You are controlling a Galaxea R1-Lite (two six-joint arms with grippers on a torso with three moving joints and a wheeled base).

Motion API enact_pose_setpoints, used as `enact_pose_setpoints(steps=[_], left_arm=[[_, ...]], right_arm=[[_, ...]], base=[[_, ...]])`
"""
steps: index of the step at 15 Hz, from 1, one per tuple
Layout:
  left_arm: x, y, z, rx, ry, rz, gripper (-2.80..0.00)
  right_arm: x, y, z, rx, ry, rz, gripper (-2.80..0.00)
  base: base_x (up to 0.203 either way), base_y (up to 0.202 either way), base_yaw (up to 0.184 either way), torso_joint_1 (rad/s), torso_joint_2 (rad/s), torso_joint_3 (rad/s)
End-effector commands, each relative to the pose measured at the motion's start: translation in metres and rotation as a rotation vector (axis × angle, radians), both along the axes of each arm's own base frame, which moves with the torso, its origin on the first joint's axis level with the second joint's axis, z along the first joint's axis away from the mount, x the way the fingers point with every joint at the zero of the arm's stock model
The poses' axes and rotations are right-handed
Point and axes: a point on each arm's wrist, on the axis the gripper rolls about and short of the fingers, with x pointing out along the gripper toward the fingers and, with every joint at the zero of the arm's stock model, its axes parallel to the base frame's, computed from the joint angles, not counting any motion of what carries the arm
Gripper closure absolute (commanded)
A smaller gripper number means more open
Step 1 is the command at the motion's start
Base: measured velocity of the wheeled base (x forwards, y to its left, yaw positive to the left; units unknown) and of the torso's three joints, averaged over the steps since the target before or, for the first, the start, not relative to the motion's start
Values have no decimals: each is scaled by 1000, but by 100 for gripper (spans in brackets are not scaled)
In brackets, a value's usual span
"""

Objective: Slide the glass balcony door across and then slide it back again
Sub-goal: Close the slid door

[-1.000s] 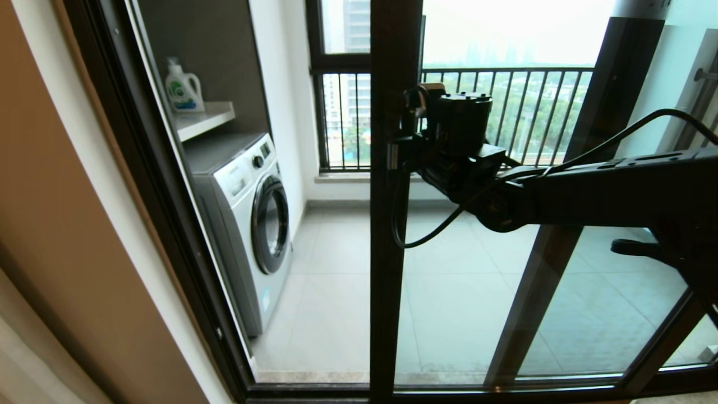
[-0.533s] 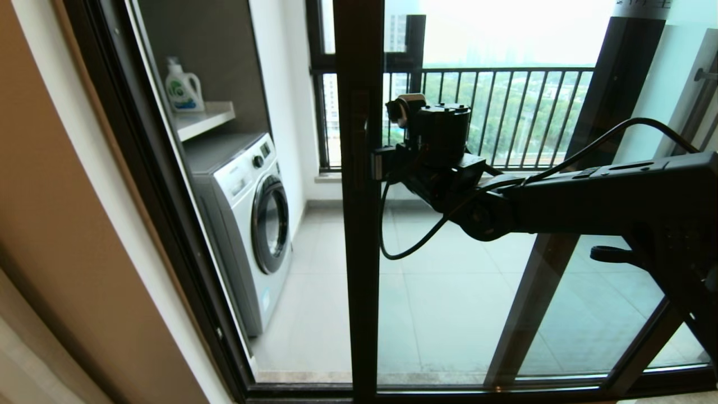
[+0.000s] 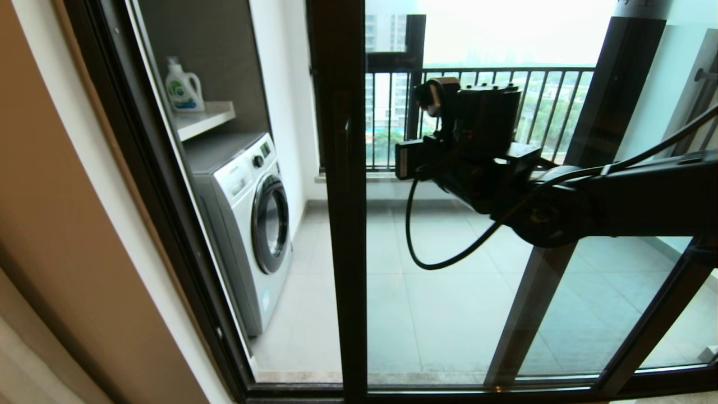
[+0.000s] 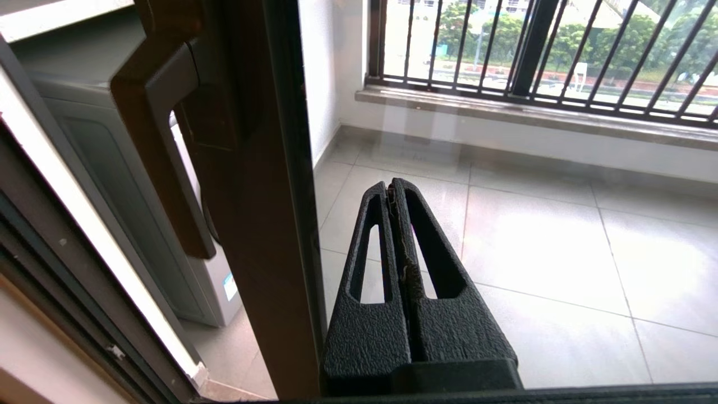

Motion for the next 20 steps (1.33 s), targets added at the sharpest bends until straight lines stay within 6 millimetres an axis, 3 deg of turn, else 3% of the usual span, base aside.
enact_pose_setpoints(steps=[1, 3, 5, 7, 9, 11, 13, 15, 17, 20], left_arm=[[0, 0, 0, 0, 1, -1, 0], [0, 0, 0, 0, 1, 0, 0], [0, 0, 0, 2, 1, 1, 0], [0, 0, 0, 0, 1, 1, 0], [0, 0, 0, 0, 1, 1, 0], [0, 0, 0, 0, 1, 1, 0], [0, 0, 0, 0, 1, 0, 0], [0, 0, 0, -3, 1, 1, 0], [0, 0, 0, -3, 1, 0, 0], [0, 0, 0, -3, 1, 1, 0]], right_arm=[[-75, -50, 55, 61, -94, -2, 0], [-140, -94, 72, 76, -146, -6, 0], [-208, -140, 75, 88, -215, -28, 0], [-271, -187, 68, 92, -262, -95, 0], [-320, -221, 52, 49, -251, -250, 0], [-360, -234, 36, 3, -278, -463, 0], [-406, -229, 19, -23, -367, -593, 0], [-419, -222, 11, -20, -424, -623, 0], [-398, -221, -12, -19, -336, -507, 0], [-399, -226, -28, -12, -308, -310, 0]], base=[[0, 0, 0, 0, 0, 0], [0, 0, 0, 0, 0, 0], [0, 0, 0, 0, 0, 0], [0, 0, 0, 0, 0, 0], [0, 0, 0, 0, 0, 0], [0, 0, 0, 0, 0, 0], [0, 0, 0, 0, 0, 0], [0, 0, 0, 0, 0, 0], [0, 0, 0, 0, 0, 0], [0, 0, 0, 0, 0, 0]])
